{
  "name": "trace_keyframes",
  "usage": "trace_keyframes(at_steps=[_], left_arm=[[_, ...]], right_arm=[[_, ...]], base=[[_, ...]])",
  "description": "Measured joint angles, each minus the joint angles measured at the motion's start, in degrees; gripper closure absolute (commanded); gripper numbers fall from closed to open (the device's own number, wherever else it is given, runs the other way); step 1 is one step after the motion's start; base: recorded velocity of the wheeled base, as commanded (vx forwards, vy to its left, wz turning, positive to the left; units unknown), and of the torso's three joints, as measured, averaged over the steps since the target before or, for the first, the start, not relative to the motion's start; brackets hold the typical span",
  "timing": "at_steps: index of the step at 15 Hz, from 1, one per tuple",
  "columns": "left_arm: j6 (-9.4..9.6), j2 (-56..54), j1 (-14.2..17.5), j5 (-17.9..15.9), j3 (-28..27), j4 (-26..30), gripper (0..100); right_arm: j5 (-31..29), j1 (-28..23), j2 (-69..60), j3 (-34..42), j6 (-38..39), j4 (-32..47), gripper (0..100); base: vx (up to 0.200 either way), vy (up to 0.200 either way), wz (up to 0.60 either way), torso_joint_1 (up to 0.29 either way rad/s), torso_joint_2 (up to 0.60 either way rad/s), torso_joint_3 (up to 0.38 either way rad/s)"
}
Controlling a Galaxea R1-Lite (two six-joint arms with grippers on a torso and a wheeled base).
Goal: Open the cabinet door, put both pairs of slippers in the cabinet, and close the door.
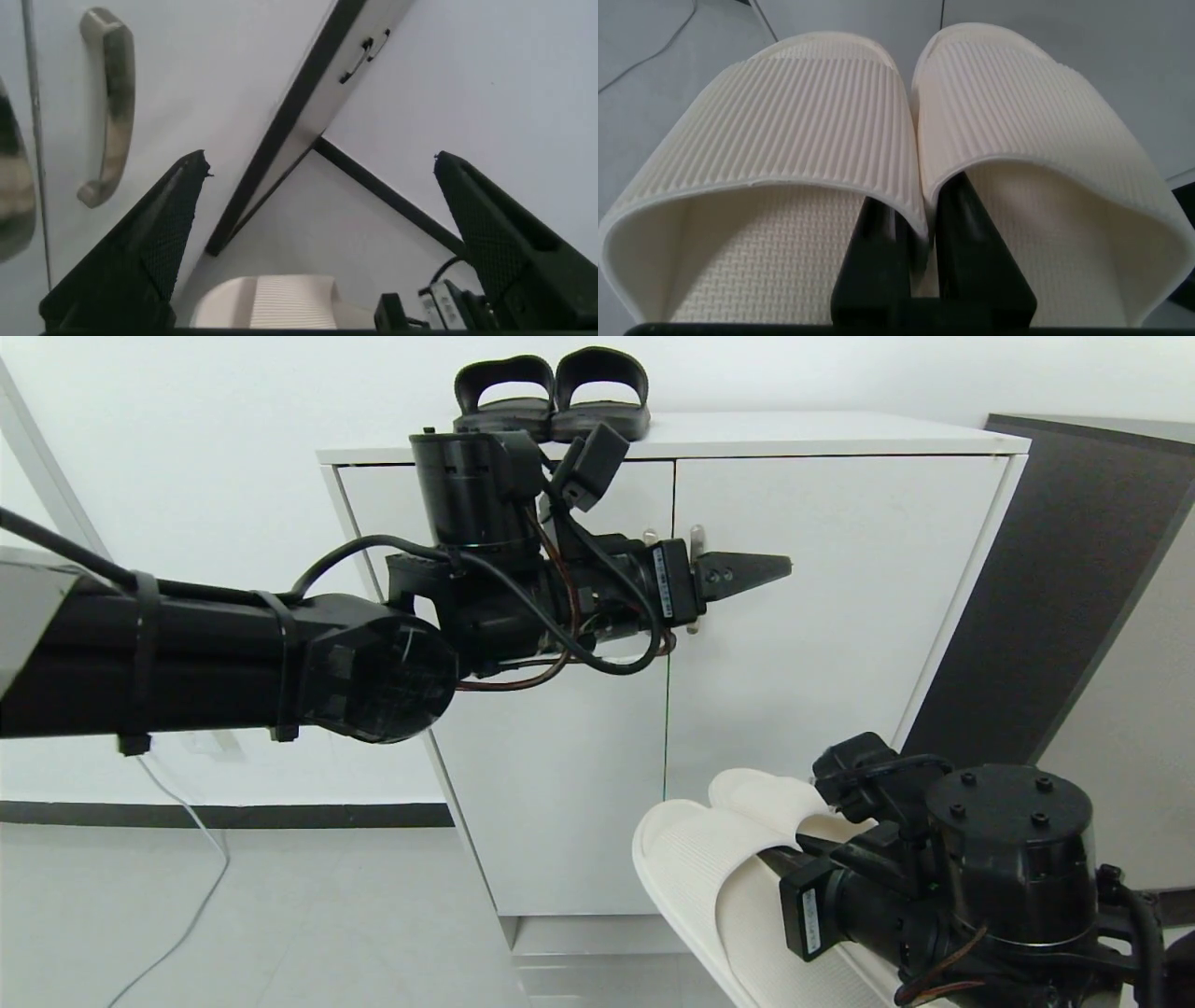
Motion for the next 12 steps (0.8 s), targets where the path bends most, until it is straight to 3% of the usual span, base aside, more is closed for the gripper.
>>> trace_keyframes(at_steps=[1, 5, 12], left_arm=[[0.33, 0.27, 0.05, 1.43, -0.06, 0.04, 0], [5.42, 0.85, 0.13, 8.81, -0.17, 0.06, 0], [6.08, 3.55, 0.46, 11.11, -4.0, 1.05, 0]], right_arm=[[0.0, 0.0, 0.0, 0.0, 0.0, -0.02, 100], [0.0, 0.0, -0.02, 0.0, -0.04, 0.0, 100], [0.0, 0.0, -0.05, 0.06, -0.04, 0.0, 100]], base=[[0.0, 0.0, 0.0, 0.0, 0.0, 0.0], [0.0, 0.0, 0.0, 0.0, 0.0, 0.0], [0.0, 0.0, 0.0, 0.0, 0.0, 0.0]])
